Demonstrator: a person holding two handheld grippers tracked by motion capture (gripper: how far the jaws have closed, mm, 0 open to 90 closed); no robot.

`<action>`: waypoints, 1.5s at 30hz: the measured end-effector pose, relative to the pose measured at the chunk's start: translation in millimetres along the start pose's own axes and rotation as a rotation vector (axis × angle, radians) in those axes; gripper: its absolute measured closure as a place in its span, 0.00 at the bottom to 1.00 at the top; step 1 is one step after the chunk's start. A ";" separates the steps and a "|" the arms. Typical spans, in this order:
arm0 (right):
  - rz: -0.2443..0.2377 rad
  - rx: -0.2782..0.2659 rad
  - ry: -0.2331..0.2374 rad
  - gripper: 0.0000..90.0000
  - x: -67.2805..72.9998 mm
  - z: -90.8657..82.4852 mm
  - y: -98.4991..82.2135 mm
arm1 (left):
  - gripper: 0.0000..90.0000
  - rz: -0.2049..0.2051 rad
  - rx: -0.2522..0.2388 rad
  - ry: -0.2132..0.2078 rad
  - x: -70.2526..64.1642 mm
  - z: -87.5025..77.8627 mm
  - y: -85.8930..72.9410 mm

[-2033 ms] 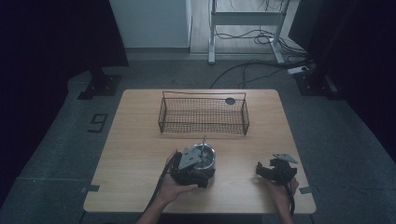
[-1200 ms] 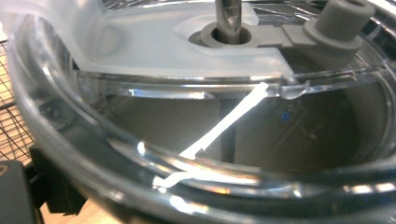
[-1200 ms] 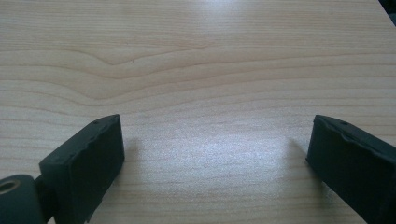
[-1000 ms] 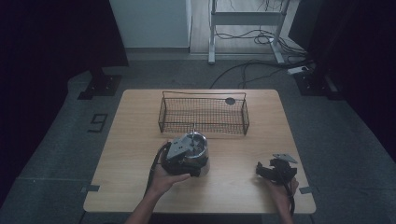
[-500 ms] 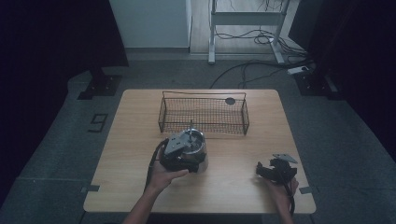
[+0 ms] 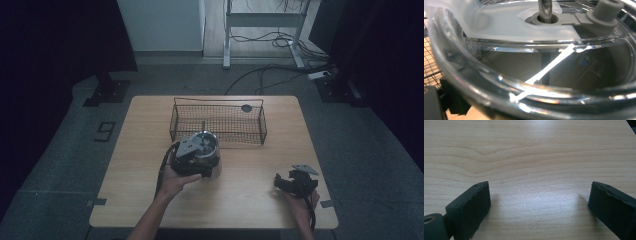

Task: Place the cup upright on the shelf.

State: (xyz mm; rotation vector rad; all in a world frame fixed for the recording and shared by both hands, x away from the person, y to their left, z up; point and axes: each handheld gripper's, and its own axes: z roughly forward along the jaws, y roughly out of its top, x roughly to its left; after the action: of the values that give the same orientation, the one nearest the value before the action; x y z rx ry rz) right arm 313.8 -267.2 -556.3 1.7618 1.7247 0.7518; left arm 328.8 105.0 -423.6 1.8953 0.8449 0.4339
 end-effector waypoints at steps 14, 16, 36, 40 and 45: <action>0.001 0.000 -0.001 0.05 -0.1 -0.1 0.0 | 0.05 -0.001 0.001 0.000 7.3 9.3 14.1; 0.000 0.000 -0.001 0.05 -0.1 -0.1 0.0 | 0.05 -0.008 -0.002 -0.004 8.9 10.4 16.0; 0.005 0.004 -0.003 0.05 -1.0 -0.2 0.5 | 0.05 -0.016 -0.028 0.000 18.4 15.6 40.9; 0.007 0.001 -0.005 0.05 -0.9 -0.1 0.3 | 0.05 -0.017 -0.031 0.005 21.4 16.6 45.0; 0.006 0.001 -0.005 0.05 -1.0 -0.1 0.4 | 0.05 -0.008 -0.024 0.013 24.5 20.0 50.4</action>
State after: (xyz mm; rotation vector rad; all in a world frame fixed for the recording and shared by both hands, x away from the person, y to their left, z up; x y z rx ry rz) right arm 314.0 -268.3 -555.9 1.7693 1.7177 0.7487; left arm 376.6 95.6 -389.6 1.8681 0.8520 0.4504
